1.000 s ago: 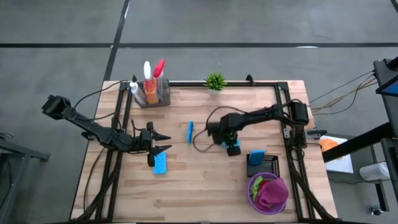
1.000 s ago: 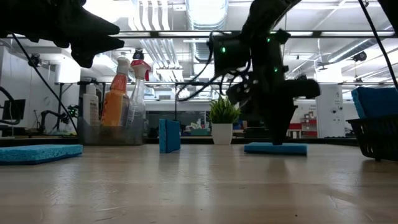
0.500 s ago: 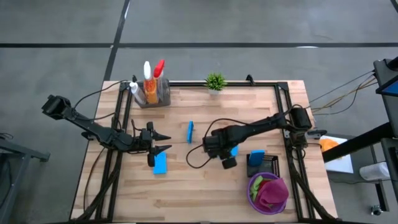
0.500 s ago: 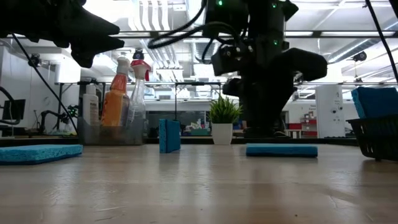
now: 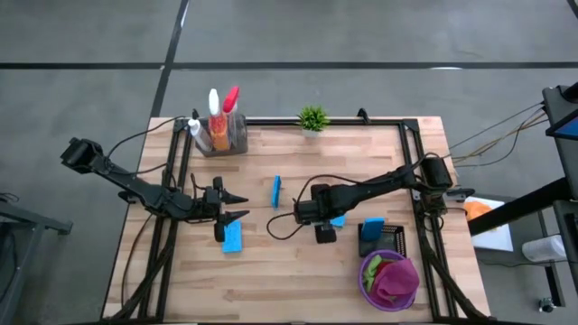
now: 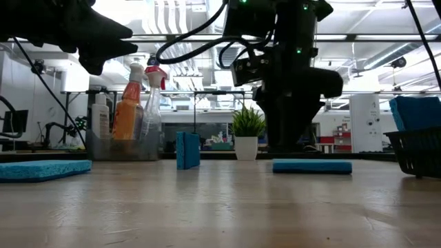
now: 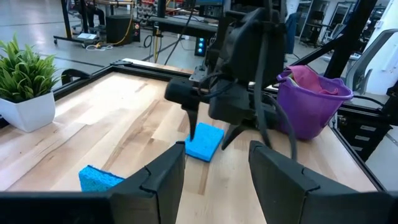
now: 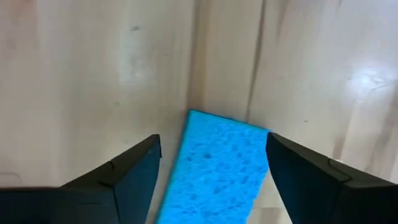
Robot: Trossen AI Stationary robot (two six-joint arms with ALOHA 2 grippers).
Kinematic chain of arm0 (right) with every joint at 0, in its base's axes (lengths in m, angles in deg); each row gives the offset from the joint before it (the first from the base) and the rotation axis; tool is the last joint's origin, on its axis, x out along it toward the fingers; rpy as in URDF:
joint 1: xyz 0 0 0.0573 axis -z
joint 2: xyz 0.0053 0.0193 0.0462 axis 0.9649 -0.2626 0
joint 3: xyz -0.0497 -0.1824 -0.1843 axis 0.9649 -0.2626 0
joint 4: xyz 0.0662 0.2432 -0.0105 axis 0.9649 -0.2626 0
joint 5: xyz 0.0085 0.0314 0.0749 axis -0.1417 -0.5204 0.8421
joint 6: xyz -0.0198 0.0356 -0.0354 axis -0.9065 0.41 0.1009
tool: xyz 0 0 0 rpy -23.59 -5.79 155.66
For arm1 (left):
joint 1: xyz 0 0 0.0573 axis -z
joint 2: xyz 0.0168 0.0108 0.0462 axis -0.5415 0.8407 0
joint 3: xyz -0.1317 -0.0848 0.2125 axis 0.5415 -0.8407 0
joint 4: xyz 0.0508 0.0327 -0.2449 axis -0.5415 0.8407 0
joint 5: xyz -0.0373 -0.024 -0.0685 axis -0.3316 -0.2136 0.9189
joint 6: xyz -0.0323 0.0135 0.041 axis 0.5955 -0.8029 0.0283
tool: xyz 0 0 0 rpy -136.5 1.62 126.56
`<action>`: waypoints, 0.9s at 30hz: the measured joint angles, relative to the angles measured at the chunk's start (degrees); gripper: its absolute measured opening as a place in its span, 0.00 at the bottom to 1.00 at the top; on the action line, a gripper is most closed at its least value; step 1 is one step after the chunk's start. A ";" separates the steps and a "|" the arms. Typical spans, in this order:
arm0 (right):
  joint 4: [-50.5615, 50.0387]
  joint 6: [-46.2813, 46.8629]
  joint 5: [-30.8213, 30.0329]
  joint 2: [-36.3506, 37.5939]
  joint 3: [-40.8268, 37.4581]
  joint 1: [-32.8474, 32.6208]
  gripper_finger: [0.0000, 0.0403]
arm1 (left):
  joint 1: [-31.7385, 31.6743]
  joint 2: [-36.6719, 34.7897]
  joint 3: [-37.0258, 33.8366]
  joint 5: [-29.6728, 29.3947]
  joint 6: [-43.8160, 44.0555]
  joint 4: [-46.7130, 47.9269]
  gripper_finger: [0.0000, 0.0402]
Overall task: Pick & Place Kitchen Items
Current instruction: Put the blue sponge into the black bin
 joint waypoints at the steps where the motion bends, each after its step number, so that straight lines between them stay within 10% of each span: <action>1: 0.00 0.38 0.03 0.00 0.00 -0.36 0.70 | -0.02 0.00 0.00 0.01 0.00 0.00 0.45; 27: 4.70 7.36 -10.62 0.11 -8.94 -5.19 0.43 | -0.02 0.00 0.00 0.01 0.15 0.00 0.45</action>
